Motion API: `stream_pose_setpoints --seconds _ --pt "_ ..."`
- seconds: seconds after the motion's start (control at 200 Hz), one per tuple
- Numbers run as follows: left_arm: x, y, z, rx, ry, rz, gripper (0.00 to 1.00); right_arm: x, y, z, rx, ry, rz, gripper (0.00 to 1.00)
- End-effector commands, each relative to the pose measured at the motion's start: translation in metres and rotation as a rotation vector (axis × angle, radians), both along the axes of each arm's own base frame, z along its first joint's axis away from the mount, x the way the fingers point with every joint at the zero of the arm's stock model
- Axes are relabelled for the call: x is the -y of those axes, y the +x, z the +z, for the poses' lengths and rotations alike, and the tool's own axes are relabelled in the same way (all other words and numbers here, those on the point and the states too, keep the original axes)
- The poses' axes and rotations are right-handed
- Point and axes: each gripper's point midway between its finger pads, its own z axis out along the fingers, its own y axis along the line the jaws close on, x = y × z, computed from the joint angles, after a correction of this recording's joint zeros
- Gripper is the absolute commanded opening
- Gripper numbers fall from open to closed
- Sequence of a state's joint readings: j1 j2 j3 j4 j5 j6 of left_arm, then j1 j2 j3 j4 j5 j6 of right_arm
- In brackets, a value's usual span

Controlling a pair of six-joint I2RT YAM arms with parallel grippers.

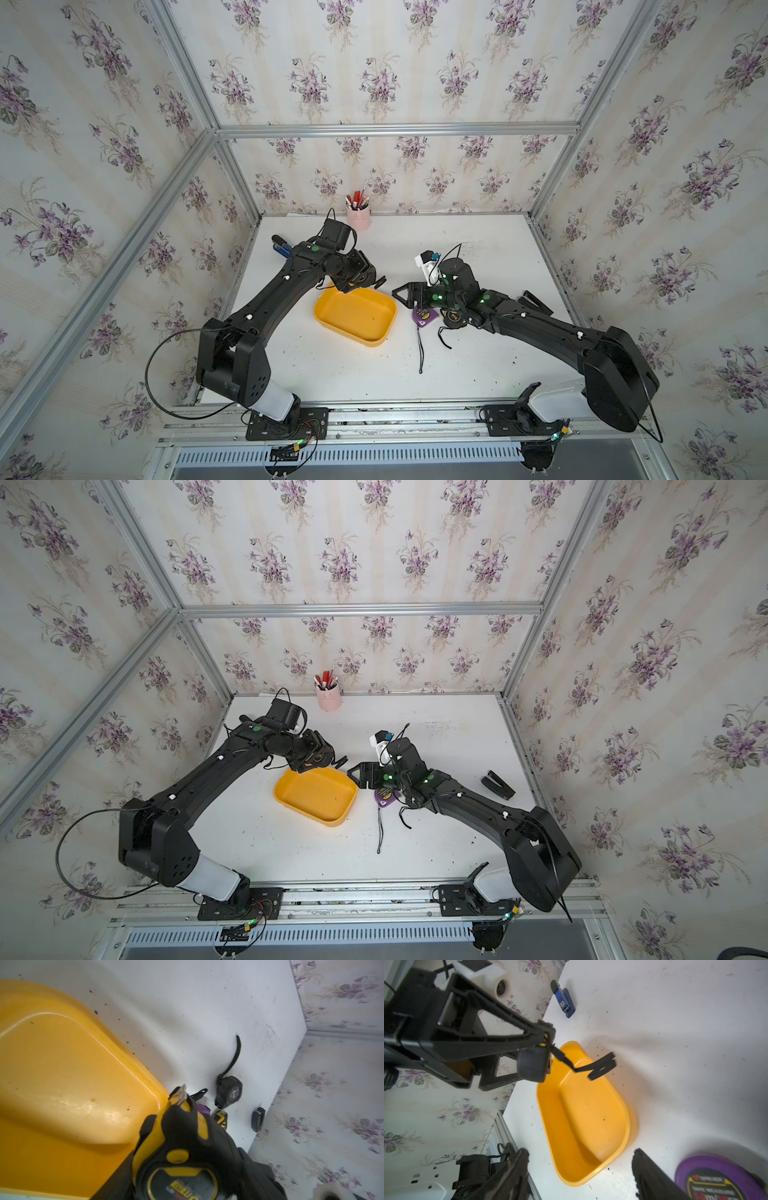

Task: Take the tape measure out of the storage box
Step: Pick up the tape measure from the storage box, then place the tape measure at the center of the board.

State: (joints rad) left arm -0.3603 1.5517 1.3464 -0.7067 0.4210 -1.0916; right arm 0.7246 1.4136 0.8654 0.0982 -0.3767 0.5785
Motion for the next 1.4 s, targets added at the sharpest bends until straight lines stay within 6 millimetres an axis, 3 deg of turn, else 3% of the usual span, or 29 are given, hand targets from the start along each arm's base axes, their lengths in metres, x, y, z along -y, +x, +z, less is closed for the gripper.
stream_pose_setpoints --seconds 0.0,0.19,0.475,0.824,0.969,1.149,1.219,1.324,1.399 --pt "0.018 0.005 0.029 0.041 -0.124 -0.012 0.45 -0.016 0.005 0.024 0.083 0.062 0.028 0.81" --pt "0.024 0.004 0.048 0.072 -0.180 -0.002 0.46 -0.027 0.009 0.039 0.134 0.102 0.020 0.81" --pt "0.031 -0.002 0.053 0.071 -0.194 -0.009 0.46 -0.035 0.021 0.066 0.222 0.145 0.002 0.81" --pt "0.037 -0.004 0.060 0.077 -0.204 -0.018 0.45 -0.051 0.036 0.069 0.231 0.177 -0.003 0.81" --pt "0.040 -0.004 0.060 0.076 -0.205 -0.022 0.45 -0.055 0.040 0.067 0.224 0.177 -0.003 0.70" --pt "0.042 -0.003 0.061 0.078 -0.209 -0.028 0.47 -0.057 0.042 0.064 0.209 0.174 -0.006 0.41" --pt "0.041 -0.002 0.062 0.078 -0.208 -0.026 0.54 -0.057 0.042 0.064 0.211 0.171 -0.011 0.31" --pt "0.041 -0.002 0.060 0.074 -0.201 -0.027 0.85 -0.054 0.043 0.062 0.208 0.159 -0.024 0.24" --pt "0.042 -0.001 0.060 0.078 -0.203 -0.032 0.96 -0.050 0.044 0.061 0.205 0.145 -0.041 0.22"
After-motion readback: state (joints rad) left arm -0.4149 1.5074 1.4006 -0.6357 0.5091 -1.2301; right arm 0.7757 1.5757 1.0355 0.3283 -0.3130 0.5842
